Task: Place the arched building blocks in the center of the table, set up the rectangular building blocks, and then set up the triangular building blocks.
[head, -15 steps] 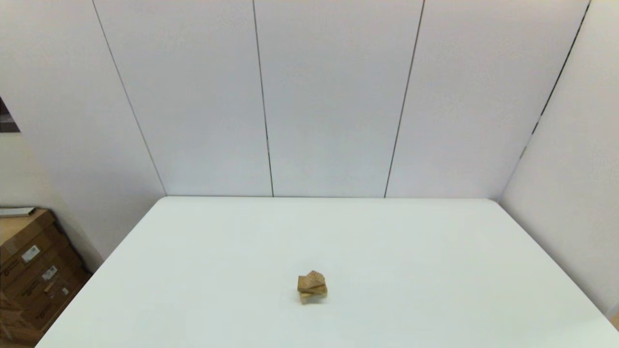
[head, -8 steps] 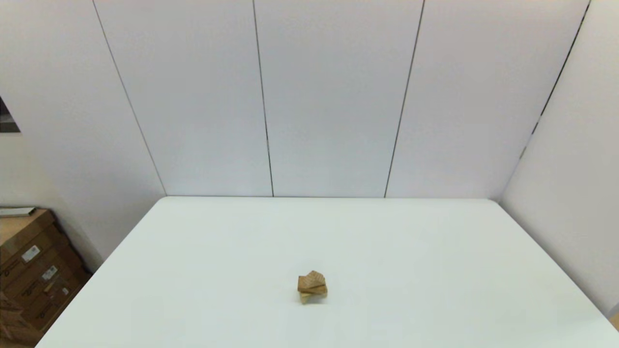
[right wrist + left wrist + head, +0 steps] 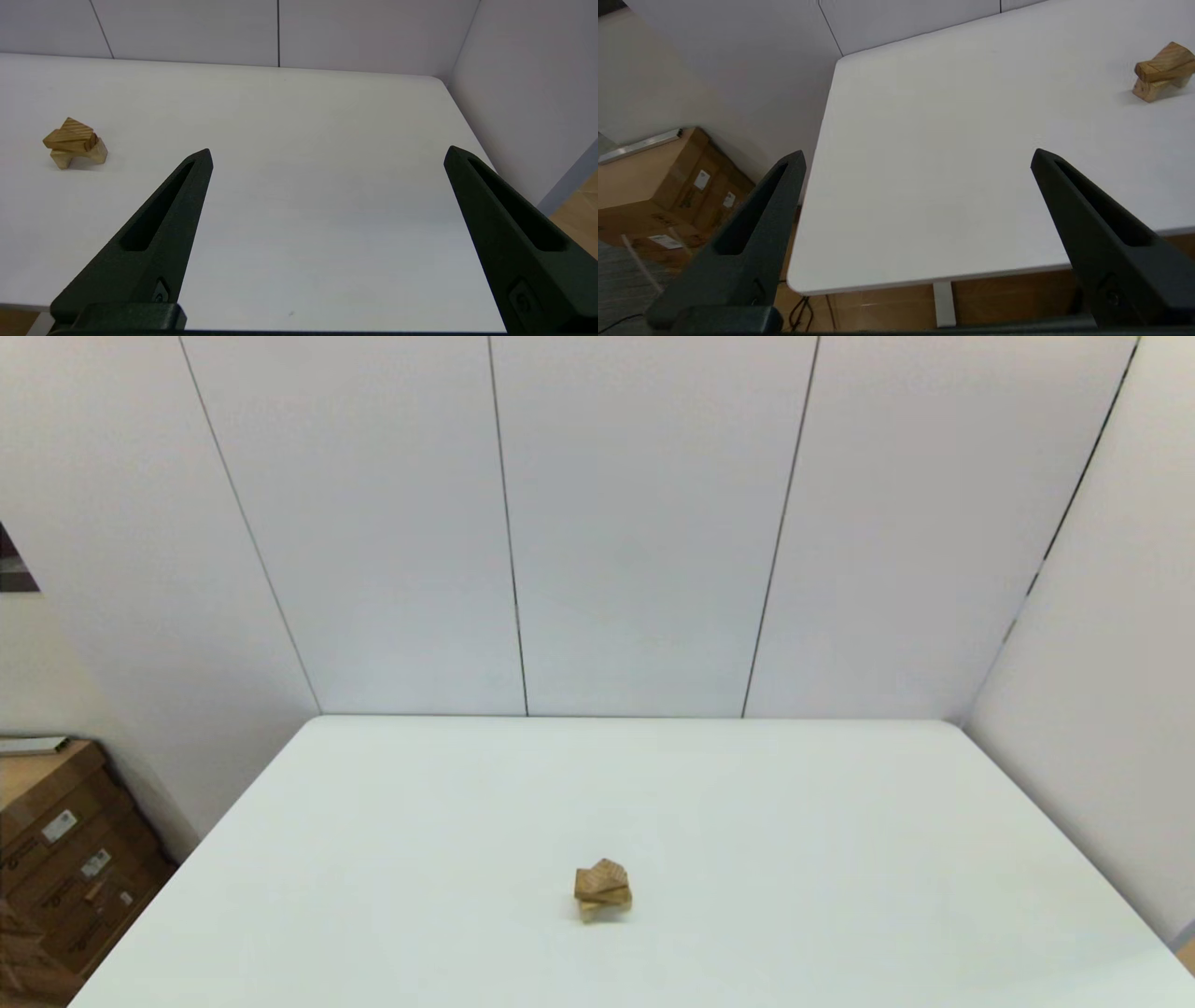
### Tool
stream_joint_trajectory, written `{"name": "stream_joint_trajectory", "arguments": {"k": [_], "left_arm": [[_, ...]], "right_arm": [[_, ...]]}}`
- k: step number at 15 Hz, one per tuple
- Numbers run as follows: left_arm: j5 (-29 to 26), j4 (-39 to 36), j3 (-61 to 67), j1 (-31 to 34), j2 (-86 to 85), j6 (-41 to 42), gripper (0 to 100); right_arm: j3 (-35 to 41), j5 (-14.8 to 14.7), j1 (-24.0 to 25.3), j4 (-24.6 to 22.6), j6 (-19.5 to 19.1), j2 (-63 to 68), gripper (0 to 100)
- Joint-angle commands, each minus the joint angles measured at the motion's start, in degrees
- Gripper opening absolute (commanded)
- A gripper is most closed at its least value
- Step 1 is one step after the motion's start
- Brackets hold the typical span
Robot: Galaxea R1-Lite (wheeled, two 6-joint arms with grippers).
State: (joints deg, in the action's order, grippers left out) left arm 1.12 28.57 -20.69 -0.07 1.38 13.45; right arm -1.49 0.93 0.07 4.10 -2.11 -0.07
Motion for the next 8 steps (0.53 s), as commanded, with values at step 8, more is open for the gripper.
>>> {"name": "stream_joint_trajectory", "arguments": {"k": [8], "left_arm": [[-3.6, -22.6, 18.3, 0.1, -1.4, -8.2, 100]], "right_arm": [[0.0, 0.0, 0.0, 0.0, 0.0, 0.1, 100]]}}
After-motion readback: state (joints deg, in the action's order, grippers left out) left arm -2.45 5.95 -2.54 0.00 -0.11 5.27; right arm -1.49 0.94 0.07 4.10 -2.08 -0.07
